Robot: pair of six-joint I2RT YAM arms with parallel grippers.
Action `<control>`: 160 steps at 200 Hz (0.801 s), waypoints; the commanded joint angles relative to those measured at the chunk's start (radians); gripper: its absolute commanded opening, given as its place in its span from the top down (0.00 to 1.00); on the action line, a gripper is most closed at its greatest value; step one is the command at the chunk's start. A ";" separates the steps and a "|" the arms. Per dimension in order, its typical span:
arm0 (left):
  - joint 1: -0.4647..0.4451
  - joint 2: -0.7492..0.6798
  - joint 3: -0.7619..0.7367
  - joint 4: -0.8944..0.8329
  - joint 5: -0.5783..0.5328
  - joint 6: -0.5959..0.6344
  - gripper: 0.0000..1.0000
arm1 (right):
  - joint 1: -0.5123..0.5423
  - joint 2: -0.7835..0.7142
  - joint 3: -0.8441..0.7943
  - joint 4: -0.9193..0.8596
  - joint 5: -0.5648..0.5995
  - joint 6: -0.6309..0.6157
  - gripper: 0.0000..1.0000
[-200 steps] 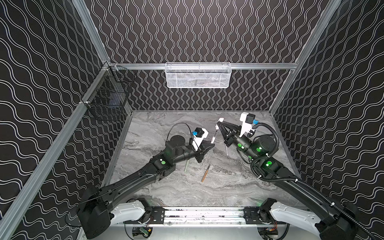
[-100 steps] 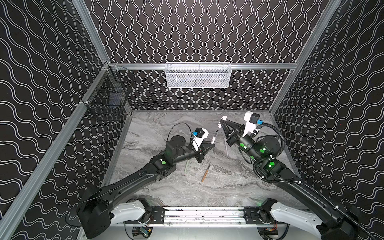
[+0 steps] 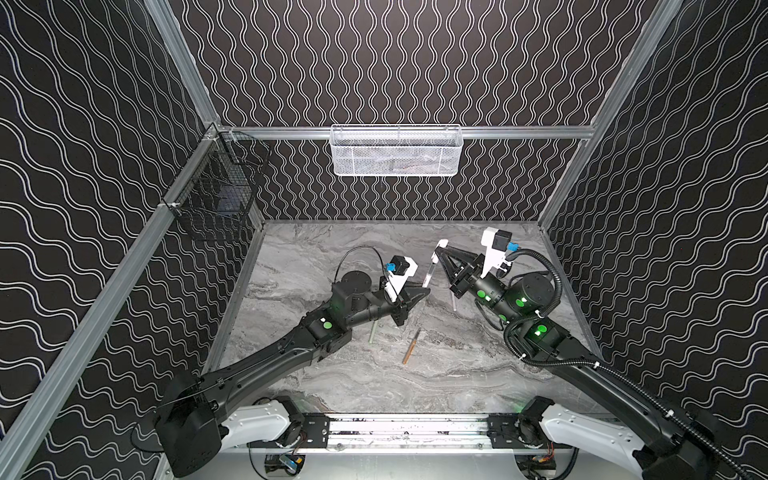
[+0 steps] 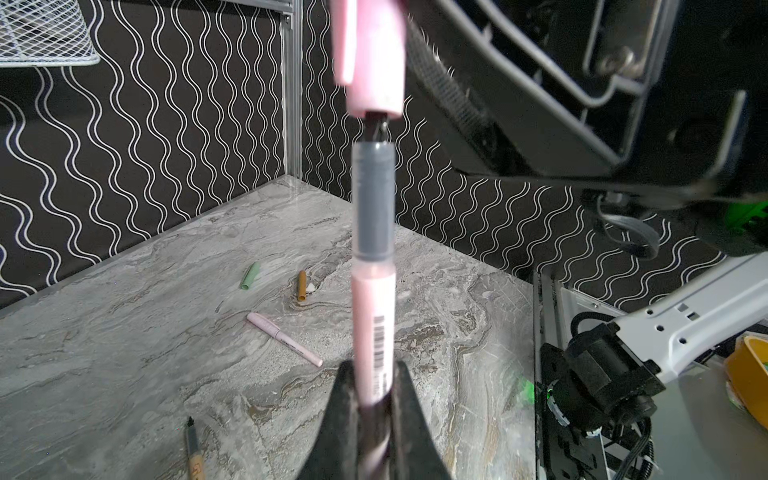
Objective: Insert the pens into the pen caps
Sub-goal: 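Lower the pink cap onto the pen tip held by the left gripper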
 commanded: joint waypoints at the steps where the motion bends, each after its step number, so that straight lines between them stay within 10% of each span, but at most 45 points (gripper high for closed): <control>1: 0.000 0.000 0.007 0.022 -0.004 0.002 1.00 | 0.000 0.005 -0.003 0.006 -0.013 0.016 0.91; 160: -0.002 -0.003 0.003 0.033 -0.001 -0.014 1.00 | 0.011 0.012 -0.037 0.015 -0.058 0.042 0.89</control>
